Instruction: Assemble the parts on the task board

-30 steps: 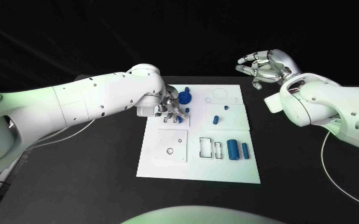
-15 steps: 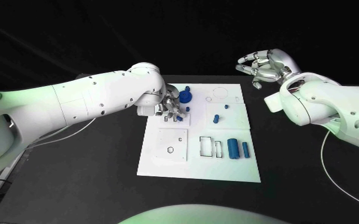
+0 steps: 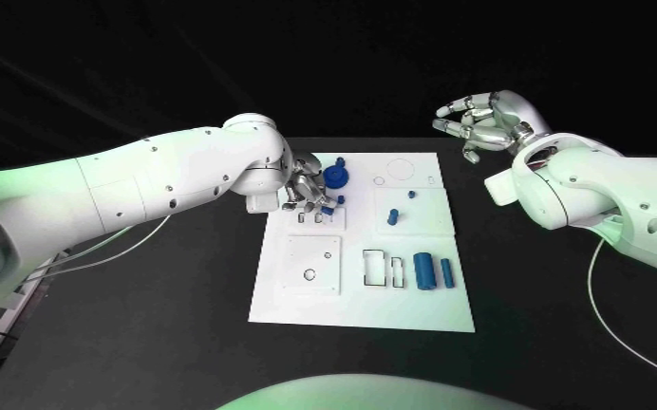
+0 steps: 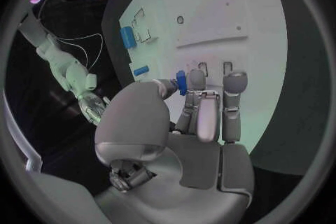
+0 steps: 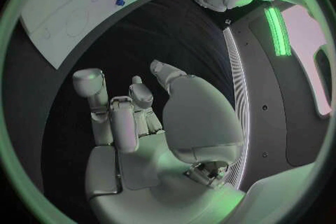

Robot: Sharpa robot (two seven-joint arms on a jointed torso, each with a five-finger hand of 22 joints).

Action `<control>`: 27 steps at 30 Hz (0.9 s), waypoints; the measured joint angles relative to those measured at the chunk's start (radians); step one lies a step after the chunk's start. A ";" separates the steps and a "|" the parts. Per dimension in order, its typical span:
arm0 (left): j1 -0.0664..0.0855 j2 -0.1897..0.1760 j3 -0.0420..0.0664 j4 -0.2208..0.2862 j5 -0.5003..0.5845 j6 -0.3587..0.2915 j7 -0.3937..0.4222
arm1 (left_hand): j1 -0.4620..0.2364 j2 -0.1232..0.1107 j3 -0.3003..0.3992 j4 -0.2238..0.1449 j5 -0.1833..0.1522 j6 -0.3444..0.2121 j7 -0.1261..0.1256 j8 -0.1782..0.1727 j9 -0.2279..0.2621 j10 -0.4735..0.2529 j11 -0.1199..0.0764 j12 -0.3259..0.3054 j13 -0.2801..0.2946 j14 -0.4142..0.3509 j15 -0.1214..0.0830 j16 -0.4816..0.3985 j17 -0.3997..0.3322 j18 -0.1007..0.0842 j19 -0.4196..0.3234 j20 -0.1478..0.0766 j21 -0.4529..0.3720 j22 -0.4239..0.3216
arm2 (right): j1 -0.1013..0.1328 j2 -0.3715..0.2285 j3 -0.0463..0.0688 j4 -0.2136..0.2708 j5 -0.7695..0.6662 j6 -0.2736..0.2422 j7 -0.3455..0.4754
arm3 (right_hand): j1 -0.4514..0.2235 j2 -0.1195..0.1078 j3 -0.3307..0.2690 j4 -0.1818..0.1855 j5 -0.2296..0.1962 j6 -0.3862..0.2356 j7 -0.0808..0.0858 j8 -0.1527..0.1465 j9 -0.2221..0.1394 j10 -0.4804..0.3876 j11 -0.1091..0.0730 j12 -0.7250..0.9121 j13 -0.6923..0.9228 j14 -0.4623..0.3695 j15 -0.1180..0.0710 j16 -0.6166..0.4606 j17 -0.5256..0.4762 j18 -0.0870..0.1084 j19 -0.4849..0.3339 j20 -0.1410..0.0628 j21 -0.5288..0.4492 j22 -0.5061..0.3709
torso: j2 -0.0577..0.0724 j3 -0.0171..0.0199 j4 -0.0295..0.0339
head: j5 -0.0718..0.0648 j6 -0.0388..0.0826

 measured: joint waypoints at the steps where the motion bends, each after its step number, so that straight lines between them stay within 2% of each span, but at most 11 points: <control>1: 0.000 -0.007 0.000 0.006 0.004 -0.004 0.002 | 0.000 0.000 0.001 0.001 0.000 0.000 0.000 0.003 0.000 0.000 0.000 0.000 0.000 0.000 0.000 0.000 0.000 0.000 0.000 0.000 0.004 0.001 | 0.000 -0.002 0.000 0.000 0.001 0.000 0.000 | 0.000 0.000 0.000 0.000 0.000 0.000 0.000 0.000 0.000 0.000 0.000 0.000 0.000 0.000 0.000 0.000 0.000 0.000 0.000 0.000 0.000 0.000 | 0.000 -0.0002 0.0001 | -0.001 0.000; 9: -0.001 -0.043 0.002 0.043 -0.003 -0.042 0.017 | -0.008 -0.008 0.001 0.001 0.000 0.001 0.000 0.008 0.000 0.005 0.002 0.003 -0.001 0.000 0.000 0.000 0.006 0.000 0.000 0.000 0.012 0.015 | 0.000 -0.009 -0.001 0.000 0.005 0.000 0.002 | 0.000 0.000 0.000 0.000 0.004 0.000 0.000 0.004 0.001 0.000 0.000 0.000 0.000 0.000 0.000 0.000 0.000 0.000 0.000 0.000 0.000 0.000 | -0.001 0.0004 0.0012 | 0.000 0.000; 12: -0.007 -0.054 0.003 0.061 -0.029 -0.066 0.024 | -0.012 -0.012 0.001 0.001 0.000 0.005 -0.004 0.009 0.000 0.008 -0.001 0.003 -0.004 0.000 0.000 0.000 0.007 0.000 0.006 -0.001 0.012 0.020 | 0.000 -0.011 -0.002 0.000 0.005 0.000 0.002 | 0.000 0.000 0.000 0.005 0.008 0.000 0.000 0.011 0.002 0.000 0.000 0.000 0.000 0.000 0.000 0.000 0.000 0.000 0.000 0.000 0.000 0.005 | -0.001 0.0004 0.0026 | -0.002 -0.001; 18: -0.032 -0.071 0.002 0.097 -0.097 -0.113 0.037 | -0.027 -0.027 0.024 -0.009 0.000 0.011 -0.010 0.020 0.000 0.027 -0.002 0.021 0.010 0.000 -0.007 0.010 0.007 0.000 0.018 -0.004 0.026 0.038 | -0.003 -0.015 -0.002 0.001 0.000 0.000 0.004 | 0.000 0.000 0.000 0.005 0.008 -0.002 -0.002 0.011 0.002 0.000 0.000 0.000 0.000 0.000 0.000 0.000 0.000 0.000 0.000 0.000 0.005 0.009 | -0.001 -0.0007 0.0048 | -0.001 -0.002; 19: -0.037 -0.073 0.002 0.101 -0.110 -0.123 0.038 | -0.031 -0.031 0.027 -0.005 -0.001 0.011 -0.010 0.025 0.000 0.046 -0.014 0.029 0.016 0.000 -0.008 0.010 0.007 0.000 0.020 -0.005 0.026 0.041 | -0.003 -0.016 -0.002 0.001 -0.001 0.000 0.005 | 0.000 0.000 0.000 0.005 0.008 -0.004 -0.004 0.011 0.002 0.000 0.000 0.000 0.000 0.000 0.000 0.000 0.000 0.000 0.000 0.000 0.005 0.009 | -0.001 -0.0007 0.0048 | 0.000 -0.003; 20: -0.041 -0.075 0.002 0.104 -0.118 -0.131 0.039 | -0.033 -0.033 0.030 -0.003 -0.001 0.011 -0.010 0.027 0.000 0.050 -0.018 0.033 0.021 0.000 -0.008 0.011 0.007 0.000 0.020 -0.005 0.027 0.044 | -0.003 -0.017 -0.002 0.002 -0.002 0.000 0.005 | 0.000 0.000 0.000 0.005 0.008 -0.004 -0.004 0.011 0.002 0.000 0.000 0.000 0.000 0.000 0.000 0.000 0.000 0.000 0.000 0.000 0.005 0.009 | -0.001 -0.0007 0.0048 | 0.001 -0.003; 22: -0.050 -0.078 0.002 0.108 -0.132 -0.146 0.040 | -0.039 -0.039 0.043 -0.006 -0.001 0.012 -0.011 0.030 0.000 0.059 -0.019 0.043 0.033 0.000 -0.008 0.014 0.007 0.000 0.025 -0.011 0.031 0.050 | -0.004 -0.018 -0.002 0.002 -0.005 0.000 0.006 | 0.000 0.000 0.000 0.005 0.014 -0.004 -0.003 0.011 0.003 0.000 0.000 0.000 0.000 0.000 0.000 0.000 0.000 0.000 0.000 0.000 0.005 0.012 | -0.001 -0.0007 0.0048 | 0.002 -0.003; 27: -0.067 -0.079 0.002 0.109 -0.159 -0.174 0.041 | -0.055 -0.047 0.046 -0.006 -0.001 0.017 -0.016 0.037 0.000 0.076 -0.027 0.058 0.049 -0.002 -0.010 0.017 0.007 0.000 0.029 -0.007 0.038 0.060 | -0.006 -0.019 -0.002 0.003 -0.014 0.000 0.008 | 0.000 0.000 0.000 0.005 0.021 -0.004 -0.003 0.019 0.005 0.004 -0.004 0.003 0.000 0.000 0.000 0.000 0.000 0.000 0.004 -0.004 0.010 0.015 | 0.000 -0.0007 0.0031 | 0.006 -0.003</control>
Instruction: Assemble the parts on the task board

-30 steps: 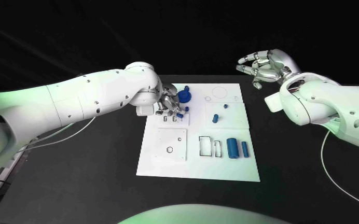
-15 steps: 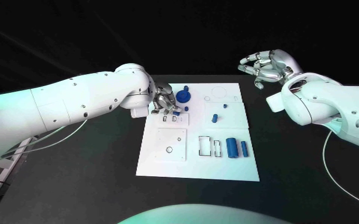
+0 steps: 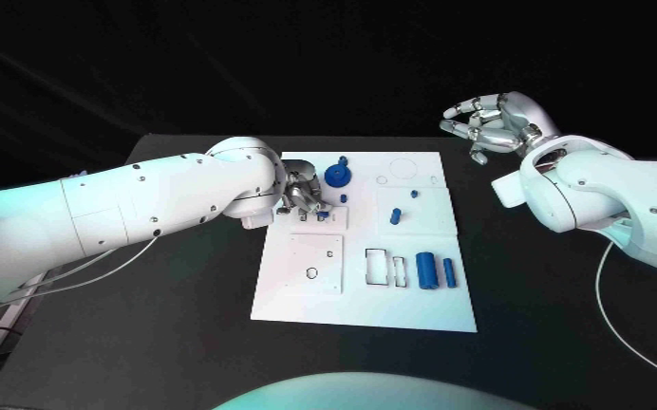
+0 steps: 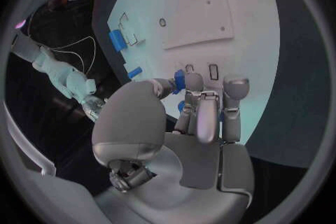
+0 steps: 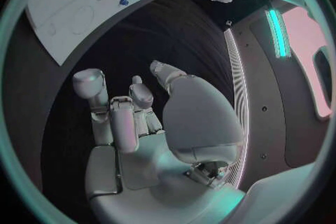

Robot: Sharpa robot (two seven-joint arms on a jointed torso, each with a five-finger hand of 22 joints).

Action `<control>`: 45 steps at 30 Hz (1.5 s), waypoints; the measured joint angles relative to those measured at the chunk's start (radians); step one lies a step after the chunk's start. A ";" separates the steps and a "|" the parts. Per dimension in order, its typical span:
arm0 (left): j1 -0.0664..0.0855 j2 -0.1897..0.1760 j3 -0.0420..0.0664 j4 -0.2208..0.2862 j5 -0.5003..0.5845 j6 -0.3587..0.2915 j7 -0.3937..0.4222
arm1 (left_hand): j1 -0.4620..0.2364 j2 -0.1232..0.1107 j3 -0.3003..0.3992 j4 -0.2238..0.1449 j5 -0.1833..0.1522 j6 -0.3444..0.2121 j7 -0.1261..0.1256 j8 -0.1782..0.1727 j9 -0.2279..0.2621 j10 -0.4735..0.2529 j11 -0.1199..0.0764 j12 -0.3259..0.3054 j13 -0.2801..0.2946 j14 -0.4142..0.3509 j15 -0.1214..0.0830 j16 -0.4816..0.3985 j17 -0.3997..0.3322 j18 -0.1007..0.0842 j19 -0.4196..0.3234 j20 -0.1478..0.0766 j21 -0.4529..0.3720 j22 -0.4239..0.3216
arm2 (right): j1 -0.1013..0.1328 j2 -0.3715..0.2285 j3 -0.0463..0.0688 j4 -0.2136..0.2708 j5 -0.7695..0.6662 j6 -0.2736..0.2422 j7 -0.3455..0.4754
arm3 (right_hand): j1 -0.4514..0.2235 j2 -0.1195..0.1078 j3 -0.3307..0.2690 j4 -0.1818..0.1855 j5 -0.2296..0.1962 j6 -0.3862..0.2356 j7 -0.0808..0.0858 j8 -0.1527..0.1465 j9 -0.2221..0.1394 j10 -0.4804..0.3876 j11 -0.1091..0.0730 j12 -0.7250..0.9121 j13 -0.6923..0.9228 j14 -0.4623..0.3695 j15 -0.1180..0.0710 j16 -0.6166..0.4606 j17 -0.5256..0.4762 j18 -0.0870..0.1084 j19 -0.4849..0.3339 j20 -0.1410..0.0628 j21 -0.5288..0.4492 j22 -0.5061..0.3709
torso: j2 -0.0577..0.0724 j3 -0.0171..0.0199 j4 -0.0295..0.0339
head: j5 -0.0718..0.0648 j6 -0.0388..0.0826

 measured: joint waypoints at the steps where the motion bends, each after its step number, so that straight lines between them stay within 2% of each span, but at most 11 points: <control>1: -0.004 0.001 0.000 -0.001 -0.005 -0.005 0.000 | -0.003 -0.003 0.003 0.002 0.000 0.000 0.000 0.003 0.027 0.000 0.000 0.000 0.003 -0.001 -0.001 0.004 0.000 0.000 0.004 -0.004 0.000 0.003 | 0.000 0.000 0.000 0.000 -0.003 0.000 0.000 | 0.000 0.000 0.000 0.000 0.000 0.000 0.000 0.000 0.000 0.000 0.000 0.001 0.000 0.000 0.000 0.000 0.000 0.000 0.000 0.000 0.000 0.000 | 0.000 0.0001 -0.0005 | 0.001 0.000; 2: -0.007 0.002 0.000 -0.002 -0.009 -0.008 0.000 | -0.003 -0.003 0.020 -0.014 -0.001 0.000 0.000 0.004 0.035 0.010 -0.001 0.007 0.007 -0.001 -0.002 0.006 0.000 0.000 0.004 -0.004 0.005 0.006 | 0.000 -0.001 0.000 0.000 -0.006 0.000 0.001 | 0.000 0.000 0.000 0.000 0.000 0.000 0.000 0.000 0.000 0.000 0.000 0.001 0.000 0.000 0.000 0.000 0.000 0.000 0.000 0.000 0.000 0.000 | 0.000 0.0003 -0.0006 | 0.001 0.000; 5: -0.014 0.004 0.000 -0.006 -0.020 -0.014 0.000 | -0.008 -0.008 0.020 -0.014 0.001 0.004 -0.004 0.010 0.037 0.015 -0.003 0.015 0.017 0.002 -0.005 0.010 0.000 0.000 0.007 -0.007 0.007 0.014 | -0.001 -0.001 0.000 0.001 -0.015 0.000 0.002 | 0.000 0.000 0.000 0.000 0.000 0.000 0.000 0.000 0.000 0.000 0.000 0.001 0.000 0.000 0.000 0.000 0.000 0.000 0.000 0.000 0.000 0.001 | 0.001 0.0005 -0.0016 | 0.002 0.000; 9: -0.015 0.006 0.002 -0.008 -0.029 -0.015 0.000 | -0.014 -0.014 0.021 -0.013 0.004 0.009 -0.009 0.015 0.050 0.028 -0.006 0.029 0.028 0.002 -0.005 0.019 0.000 -0.001 0.018 -0.007 0.016 0.028 | -0.001 -0.001 0.000 0.001 -0.024 0.001 0.004 | 0.000 0.000 0.000 0.000 0.000 0.000 0.000 0.000 0.000 0.000 0.000 0.001 0.000 0.000 0.000 0.000 0.000 0.000 0.000 0.000 0.000 0.001 | 0.001 0.0005 -0.0023 | 0.004 0.000; 11: -0.016 0.006 0.002 -0.009 -0.032 -0.013 0.000 | -0.023 -0.015 0.021 -0.013 0.005 0.013 -0.012 0.015 0.050 0.034 -0.008 0.030 0.032 -0.001 -0.008 0.021 0.000 -0.016 0.021 -0.007 0.020 0.035 | -0.001 -0.001 0.000 0.001 -0.027 0.002 0.004 | 0.000 0.000 0.000 0.000 0.000 0.000 0.000 0.000 0.000 0.000 0.000 0.001 -0.001 0.000 0.000 0.000 0.000 0.000 0.000 0.000 0.000 0.001 | 0.001 0.0012 -0.0022 | 0.004 -0.001; 29: -0.017 0.000 0.003 -0.012 -0.059 0.015 -0.004 | -0.032 -0.024 0.021 -0.013 0.005 0.022 -0.019 0.029 0.066 0.061 -0.014 0.058 0.059 0.002 -0.012 0.025 0.001 -0.016 0.041 -0.013 0.033 0.064 | -0.001 0.000 0.000 0.000 -0.037 0.006 0.007 | 0.000 0.000 0.000 0.000 0.000 0.000 0.000 0.004 0.001 0.000 0.000 0.001 0.000 0.000 0.000 0.000 0.000 0.000 0.004 0.004 0.004 0.003 | 0.002 -0.0001 -0.0013 | 0.004 -0.003; 45: -0.017 -0.003 0.003 -0.006 -0.068 0.011 -0.004 | -0.041 -0.025 0.024 -0.010 0.005 0.022 -0.018 0.029 0.068 0.061 -0.014 0.058 0.059 -0.001 -0.016 0.027 0.000 -0.016 0.044 -0.016 0.037 0.070 | -0.002 0.003 0.000 -0.001 -0.041 0.006 0.007 | 0.000 0.000 0.000 0.000 0.000 0.000 0.000 0.008 0.002 0.000 0.000 0.001 0.000 0.000 0.000 0.000 0.000 0.000 0.004 0.004 0.004 0.004 | 0.002 -0.0007 -0.0001 | 0.011 -0.005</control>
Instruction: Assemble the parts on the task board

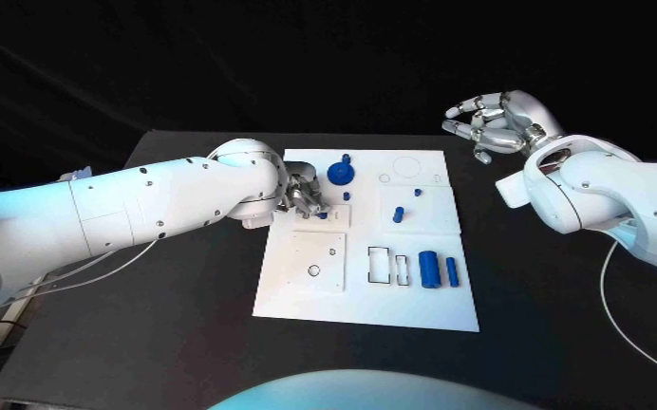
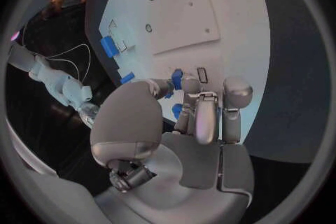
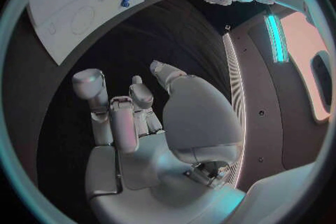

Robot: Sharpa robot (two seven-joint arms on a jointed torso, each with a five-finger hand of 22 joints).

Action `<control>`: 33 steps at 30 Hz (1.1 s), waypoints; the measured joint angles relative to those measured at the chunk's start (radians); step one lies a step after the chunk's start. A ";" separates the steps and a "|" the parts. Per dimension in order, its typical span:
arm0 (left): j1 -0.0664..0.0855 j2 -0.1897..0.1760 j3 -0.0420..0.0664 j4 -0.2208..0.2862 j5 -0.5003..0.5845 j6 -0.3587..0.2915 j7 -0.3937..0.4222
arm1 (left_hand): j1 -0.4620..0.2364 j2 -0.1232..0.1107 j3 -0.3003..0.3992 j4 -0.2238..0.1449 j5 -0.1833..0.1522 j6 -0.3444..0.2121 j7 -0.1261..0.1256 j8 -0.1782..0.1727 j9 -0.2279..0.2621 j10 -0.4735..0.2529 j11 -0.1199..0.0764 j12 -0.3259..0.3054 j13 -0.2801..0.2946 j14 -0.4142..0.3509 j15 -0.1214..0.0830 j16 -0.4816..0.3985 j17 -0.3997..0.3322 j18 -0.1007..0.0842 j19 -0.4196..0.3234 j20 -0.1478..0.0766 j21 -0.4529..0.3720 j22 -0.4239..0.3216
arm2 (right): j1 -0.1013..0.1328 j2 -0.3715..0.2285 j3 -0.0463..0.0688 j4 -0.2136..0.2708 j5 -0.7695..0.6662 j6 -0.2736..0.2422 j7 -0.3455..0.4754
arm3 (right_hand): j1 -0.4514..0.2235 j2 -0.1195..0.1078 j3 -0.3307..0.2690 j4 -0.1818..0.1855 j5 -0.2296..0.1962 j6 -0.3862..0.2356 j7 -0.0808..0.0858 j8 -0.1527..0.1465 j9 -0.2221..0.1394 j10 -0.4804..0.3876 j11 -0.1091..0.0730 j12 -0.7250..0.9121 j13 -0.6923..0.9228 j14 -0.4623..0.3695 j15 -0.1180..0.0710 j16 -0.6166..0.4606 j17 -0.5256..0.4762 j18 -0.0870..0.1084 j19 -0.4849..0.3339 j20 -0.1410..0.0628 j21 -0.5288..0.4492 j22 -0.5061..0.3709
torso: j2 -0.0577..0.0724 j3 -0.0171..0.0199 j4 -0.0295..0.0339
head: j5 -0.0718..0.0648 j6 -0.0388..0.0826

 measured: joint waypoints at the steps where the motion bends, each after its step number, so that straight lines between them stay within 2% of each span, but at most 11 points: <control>1: 0.000 0.000 0.000 0.000 0.000 0.000 0.000 | 0.000 0.000 0.002 -0.002 0.000 0.000 0.000 0.000 0.000 0.000 0.000 0.000 0.000 0.002 -0.002 0.003 0.000 0.000 0.000 0.000 0.000 0.000 | 0.000 0.000 0.000 0.000 0.000 0.000 0.000 | 0.000 0.000 0.000 0.000 0.000 0.000 0.000 0.000 0.000 0.000 0.000 0.000 0.000 0.000 0.000 0.000 0.000 0.000 0.000 0.000 0.000 0.000 | 0.000 0.0000 -0.0001 | 0.000 0.000; 9: 0.000 -0.001 0.000 0.004 -0.004 0.003 -0.003 | -0.002 -0.002 0.008 -0.008 -0.002 0.001 -0.001 0.005 0.000 0.004 -0.004 0.000 0.000 0.003 -0.003 0.002 0.000 0.000 0.000 0.000 0.006 0.007 | 0.000 0.000 0.000 -0.001 -0.001 0.000 0.000 | 0.000 0.000 0.000 0.000 0.004 0.000 0.000 0.000 0.001 0.000 0.000 0.000 0.000 0.000 0.000 0.000 0.000 0.000 0.000 0.000 0.000 0.000 | -0.001 0.0006 -0.0012 | 0.002 -0.003; 14: -0.001 0.000 0.000 0.004 -0.005 0.004 -0.006 | -0.019 -0.006 0.008 -0.008 -0.002 0.014 -0.007 0.021 0.002 0.030 -0.009 0.029 0.032 0.003 -0.004 0.014 0.000 0.000 0.022 -0.004 0.022 0.034 | 0.000 0.000 0.000 -0.001 -0.001 0.000 0.000 | 0.000 0.000 -0.003 0.003 0.004 0.000 0.000 0.000 0.001 0.000 0.000 0.000 -0.001 0.000 0.000 0.000 0.000 0.000 0.000 0.000 0.000 0.000 | -0.001 0.0006 -0.0012 | 0.002 -0.004; 17: -0.001 0.001 -0.001 0.003 -0.005 0.004 -0.009 | -0.033 -0.012 0.029 -0.029 -0.002 0.014 -0.007 0.022 0.005 0.035 -0.014 0.030 0.039 0.002 -0.009 0.014 0.000 0.000 0.023 -0.005 0.022 0.044 | 0.000 0.000 0.000 -0.001 -0.001 0.000 0.000 | 0.000 0.000 -0.004 0.004 0.001 -0.004 -0.004 0.008 0.002 0.009 -0.002 0.006 -0.001 0.000 0.000 0.000 0.000 0.000 0.004 -0.004 0.000 0.002 | -0.001 0.0012 -0.0011 | 0.002 -0.003; 18: -0.001 0.002 -0.001 0.002 -0.005 0.004 -0.010 | -0.034 -0.013 0.029 -0.029 -0.002 0.018 -0.011 0.022 0.005 0.038 -0.012 0.034 0.041 0.003 -0.010 0.015 0.000 -0.002 0.026 -0.008 0.027 0.047 | 0.000 0.000 0.000 -0.001 -0.001 0.000 0.000 | 0.000 0.000 -0.004 0.004 -0.006 -0.004 -0.004 0.008 0.002 0.009 -0.002 0.006 -0.001 0.000 0.000 0.000 0.000 0.000 0.004 -0.004 0.000 0.002 | -0.002 0.0012 -0.0011 | 0.003 -0.003; 19: -0.001 0.003 -0.001 0.002 -0.005 0.004 -0.011 | -0.042 -0.016 0.029 -0.029 -0.002 0.018 -0.011 0.022 0.005 0.041 -0.013 0.038 0.044 0.003 -0.011 0.018 0.000 -0.015 0.030 -0.009 0.029 0.052 | 0.000 0.000 0.000 -0.001 -0.001 0.000 0.000 | 0.000 0.000 -0.006 0.006 -0.010 -0.004 -0.004 0.012 0.003 0.009 -0.002 0.006 -0.001 0.000 0.000 0.000 0.000 0.000 0.004 -0.004 0.000 0.003 | -0.002 0.0017 -0.0011 | 0.003 -0.003; 28: 0.000 0.008 -0.001 -0.003 -0.006 0.003 -0.021 | -0.065 -0.025 0.029 -0.029 -0.002 0.033 -0.023 0.030 0.009 0.052 -0.017 0.044 0.055 0.003 -0.011 0.022 0.000 -0.015 0.036 -0.011 0.034 0.067 | 0.000 0.001 0.000 -0.003 -0.001 0.002 0.000 | 0.000 0.000 -0.010 0.010 -0.016 -0.004 -0.004 0.016 0.003 0.009 -0.002 0.006 -0.005 0.000 0.000 0.000 0.000 0.000 0.004 -0.004 0.000 0.002 | -0.001 0.0020 -0.0017 | 0.003 -0.001; 29: 0.000 0.009 -0.001 -0.003 -0.006 0.003 -0.021 | -0.073 -0.026 0.068 -0.068 -0.003 0.034 -0.023 0.030 0.009 0.052 -0.017 0.044 0.055 0.000 -0.014 0.022 0.000 -0.015 0.036 -0.011 0.034 0.068 | 0.000 0.001 0.000 -0.003 -0.001 0.002 0.000 | 0.000 0.000 -0.010 0.010 -0.018 -0.004 -0.004 0.016 0.003 0.009 -0.002 0.006 -0.005 0.000 0.000 0.000 0.000 0.000 0.004 -0.004 0.000 0.002 | -0.001 0.0020 -0.0017 | 0.003 -0.001; 33: 0.000 0.011 -0.001 -0.005 -0.006 0.003 -0.024 | -0.083 -0.029 0.072 -0.072 -0.005 0.034 -0.023 0.030 0.008 0.053 -0.017 0.046 0.056 0.000 -0.015 0.022 0.000 -0.015 0.039 -0.014 0.038 0.070 | 0.000 0.001 0.000 -0.004 -0.001 0.002 0.000 | 0.000 0.000 -0.007 0.013 -0.022 -0.004 -0.004 0.016 0.004 0.009 -0.002 0.006 -0.005 0.000 0.000 0.000 0.000 0.000 0.004 -0.004 0.000 0.002 | -0.001 0.0020 -0.0012 | 0.001 -0.002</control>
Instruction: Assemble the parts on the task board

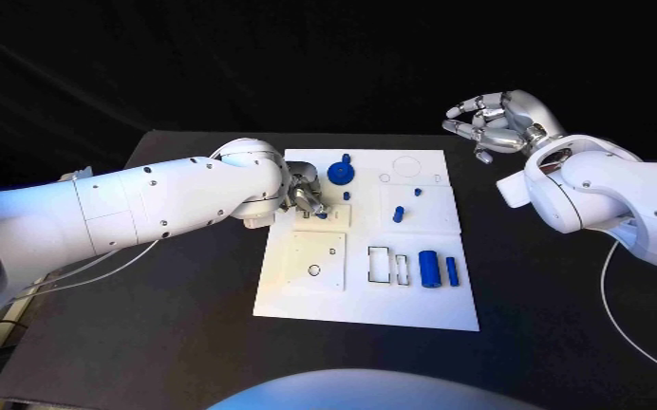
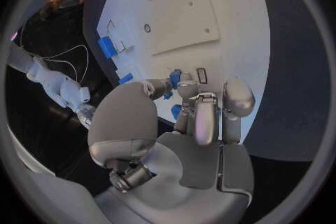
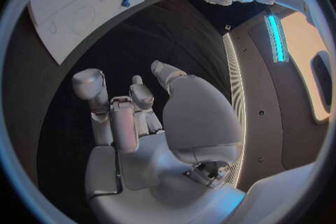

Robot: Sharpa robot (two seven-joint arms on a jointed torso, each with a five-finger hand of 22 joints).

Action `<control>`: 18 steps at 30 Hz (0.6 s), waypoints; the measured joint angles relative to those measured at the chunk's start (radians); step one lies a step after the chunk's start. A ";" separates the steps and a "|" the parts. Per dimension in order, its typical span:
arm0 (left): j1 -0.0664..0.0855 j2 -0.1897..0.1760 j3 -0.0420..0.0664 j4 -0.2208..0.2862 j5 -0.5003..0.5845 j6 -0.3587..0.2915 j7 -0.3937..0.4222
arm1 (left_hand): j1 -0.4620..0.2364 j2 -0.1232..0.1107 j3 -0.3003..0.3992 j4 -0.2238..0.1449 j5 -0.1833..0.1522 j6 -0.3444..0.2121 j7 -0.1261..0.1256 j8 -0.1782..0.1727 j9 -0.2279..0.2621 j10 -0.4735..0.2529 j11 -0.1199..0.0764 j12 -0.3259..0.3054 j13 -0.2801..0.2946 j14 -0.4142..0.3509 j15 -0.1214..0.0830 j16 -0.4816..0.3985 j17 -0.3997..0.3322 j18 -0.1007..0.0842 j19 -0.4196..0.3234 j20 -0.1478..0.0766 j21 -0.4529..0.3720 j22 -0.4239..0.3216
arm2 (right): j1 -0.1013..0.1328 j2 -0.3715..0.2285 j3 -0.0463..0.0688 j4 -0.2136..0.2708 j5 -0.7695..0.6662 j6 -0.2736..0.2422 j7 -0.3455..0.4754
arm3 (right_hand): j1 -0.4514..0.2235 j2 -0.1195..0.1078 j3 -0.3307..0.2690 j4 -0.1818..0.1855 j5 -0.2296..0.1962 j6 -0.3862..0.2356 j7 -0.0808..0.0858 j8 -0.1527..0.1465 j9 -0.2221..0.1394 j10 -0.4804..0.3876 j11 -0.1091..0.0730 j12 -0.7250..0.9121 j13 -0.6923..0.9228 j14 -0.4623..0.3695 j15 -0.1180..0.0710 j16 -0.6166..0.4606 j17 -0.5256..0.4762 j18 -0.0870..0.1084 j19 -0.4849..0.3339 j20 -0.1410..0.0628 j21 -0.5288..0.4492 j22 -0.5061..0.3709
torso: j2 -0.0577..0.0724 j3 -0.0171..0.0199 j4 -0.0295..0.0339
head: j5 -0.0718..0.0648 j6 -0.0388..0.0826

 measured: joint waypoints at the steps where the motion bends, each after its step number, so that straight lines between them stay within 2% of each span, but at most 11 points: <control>1: 0.000 0.001 0.000 -0.001 0.000 0.000 0.000 | -0.005 0.001 0.000 0.000 0.000 0.002 -0.001 0.000 0.000 0.003 -0.002 0.002 0.000 0.003 -0.003 0.000 0.000 0.000 0.000 0.000 0.000 0.001 | 0.000 0.000 0.000 0.000 0.000 0.000 0.000 | 0.000 0.000 -0.001 0.001 0.000 0.000 0.000 0.000 0.000 0.000 0.000 0.000 0.000 0.000 0.000 0.000 0.000 0.000 0.000 0.000 0.000 0.000 | 0.000 -0.0001 0.0001 | 0.000 0.000; 5: 0.000 0.003 0.000 -0.003 0.000 0.000 -0.002 | -0.015 0.001 0.000 0.000 0.000 0.005 -0.002 0.000 -0.001 0.003 -0.002 0.003 0.002 0.003 -0.003 0.002 0.000 0.000 0.000 0.000 0.000 0.003 | 0.000 0.001 0.000 0.000 0.000 0.001 0.000 | 0.000 0.000 -0.003 0.003 0.000 -0.003 -0.004 0.000 0.000 0.000 0.000 0.000 -0.001 0.000 0.000 0.000 0.000 0.000 0.000 0.000 0.000 0.000 | 0.000 -0.0002 0.0002 | 0.000 0.000; 12: 0.000 0.005 0.000 -0.005 0.000 0.000 -0.006 | -0.038 -0.008 0.001 -0.001 0.000 0.011 -0.008 0.006 -0.002 0.006 -0.006 0.008 0.010 0.003 -0.003 0.005 0.000 0.000 0.004 -0.004 0.004 0.009 | 0.000 0.001 0.000 0.000 0.000 0.002 0.000 | -0.007 -0.007 -0.018 0.018 -0.006 -0.007 0.000 0.012 0.001 0.000 0.000 0.000 -0.004 0.000 0.000 0.000 0.000 0.000 0.000 0.000 0.000 -0.001 | 0.000 -0.0004 -0.0005 | 0.000 0.000; 14: 0.000 0.005 0.000 -0.005 -0.001 0.000 -0.007 | -0.051 -0.009 0.029 -0.029 -0.001 0.015 -0.007 0.006 -0.002 0.006 -0.006 0.008 0.010 0.003 -0.003 0.005 0.000 0.000 0.004 -0.004 0.004 0.011 | -0.001 0.001 0.000 0.000 0.000 0.003 0.000 | -0.007 -0.007 -0.022 0.022 -0.006 -0.007 0.000 0.012 0.001 0.000 0.000 0.000 -0.004 0.000 0.000 0.000 0.000 0.000 0.000 0.000 0.000 -0.001 | 0.000 -0.0004 -0.0006 | 0.000 0.000; 18: 0.000 0.007 0.000 -0.007 -0.001 0.000 -0.009 | -0.084 -0.012 0.026 -0.033 -0.001 0.026 -0.009 0.006 -0.005 0.009 -0.008 0.015 0.013 0.003 -0.003 0.012 0.000 0.000 0.004 -0.004 0.004 0.014 | -0.001 0.001 0.000 -0.001 0.000 0.003 0.000 | -0.016 -0.007 -0.029 0.029 -0.006 -0.010 -0.004 0.016 0.002 0.000 0.000 0.000 -0.008 0.000 0.000 0.000 0.000 0.000 0.000 0.000 -0.004 -0.002 | 0.000 -0.0008 -0.0006 | -0.001 0.000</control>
